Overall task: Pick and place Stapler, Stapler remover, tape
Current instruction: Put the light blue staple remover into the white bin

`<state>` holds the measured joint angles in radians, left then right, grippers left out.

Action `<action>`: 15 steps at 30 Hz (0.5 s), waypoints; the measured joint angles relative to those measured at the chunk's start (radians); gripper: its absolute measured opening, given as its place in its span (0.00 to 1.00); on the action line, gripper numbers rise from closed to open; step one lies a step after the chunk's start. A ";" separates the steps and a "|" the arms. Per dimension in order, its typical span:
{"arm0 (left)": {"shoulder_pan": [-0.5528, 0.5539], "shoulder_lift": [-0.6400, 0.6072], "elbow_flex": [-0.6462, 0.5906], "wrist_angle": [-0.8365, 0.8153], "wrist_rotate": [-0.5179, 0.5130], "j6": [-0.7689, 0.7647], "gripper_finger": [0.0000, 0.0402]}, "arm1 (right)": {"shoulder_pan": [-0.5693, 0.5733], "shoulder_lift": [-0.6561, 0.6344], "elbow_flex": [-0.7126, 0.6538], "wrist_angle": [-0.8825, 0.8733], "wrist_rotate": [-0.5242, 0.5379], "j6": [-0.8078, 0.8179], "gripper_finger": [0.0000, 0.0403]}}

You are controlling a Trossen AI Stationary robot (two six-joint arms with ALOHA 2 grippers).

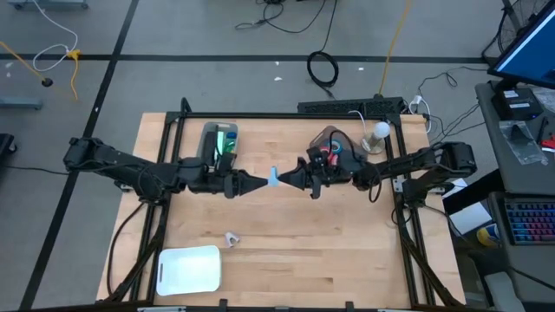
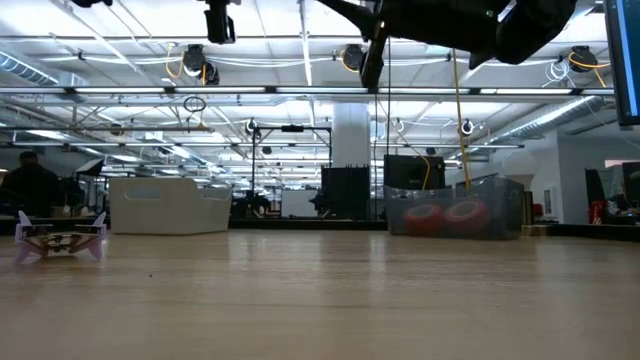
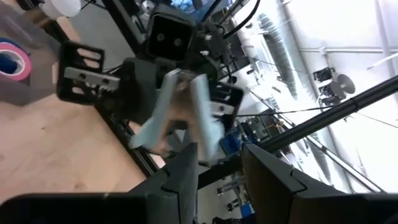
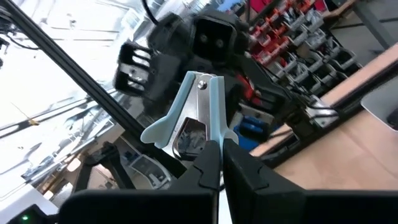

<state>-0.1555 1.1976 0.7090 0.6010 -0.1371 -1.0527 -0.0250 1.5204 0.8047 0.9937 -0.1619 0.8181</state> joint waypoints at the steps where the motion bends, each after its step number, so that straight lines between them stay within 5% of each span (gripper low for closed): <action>1: 0.000 -0.001 0.000 0.001 0.000 0.000 0.32 | 0.000 0.000 0.000 -0.009 0.000 0.000 0.00; 15: 0.013 0.042 0.000 -0.001 0.031 -0.050 0.32 | -0.001 0.000 0.000 -0.005 0.001 0.004 0.00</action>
<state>-0.1429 1.2400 0.7086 0.6002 -0.1061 -1.1030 -0.0261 1.5204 0.8047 0.9883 -0.1613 0.8223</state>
